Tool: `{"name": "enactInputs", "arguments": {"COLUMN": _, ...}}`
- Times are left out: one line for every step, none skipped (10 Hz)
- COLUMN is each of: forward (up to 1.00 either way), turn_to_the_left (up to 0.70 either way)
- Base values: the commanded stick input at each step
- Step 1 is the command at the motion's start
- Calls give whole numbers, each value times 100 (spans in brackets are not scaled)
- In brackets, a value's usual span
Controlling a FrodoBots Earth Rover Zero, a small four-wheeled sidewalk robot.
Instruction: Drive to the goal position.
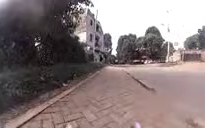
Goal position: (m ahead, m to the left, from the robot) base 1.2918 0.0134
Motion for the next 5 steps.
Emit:
{"name": "enactInputs", "arguments": {"forward": 50, "turn_to_the_left": 0}}
{"name": "enactInputs", "arguments": {"forward": 50, "turn_to_the_left": 0}}
{"name": "enactInputs", "arguments": {"forward": 50, "turn_to_the_left": 0}}
{"name": "enactInputs", "arguments": {"forward": 50, "turn_to_the_left": 0}}
{"name": "enactInputs", "arguments": {"forward": 50, "turn_to_the_left": 0}}
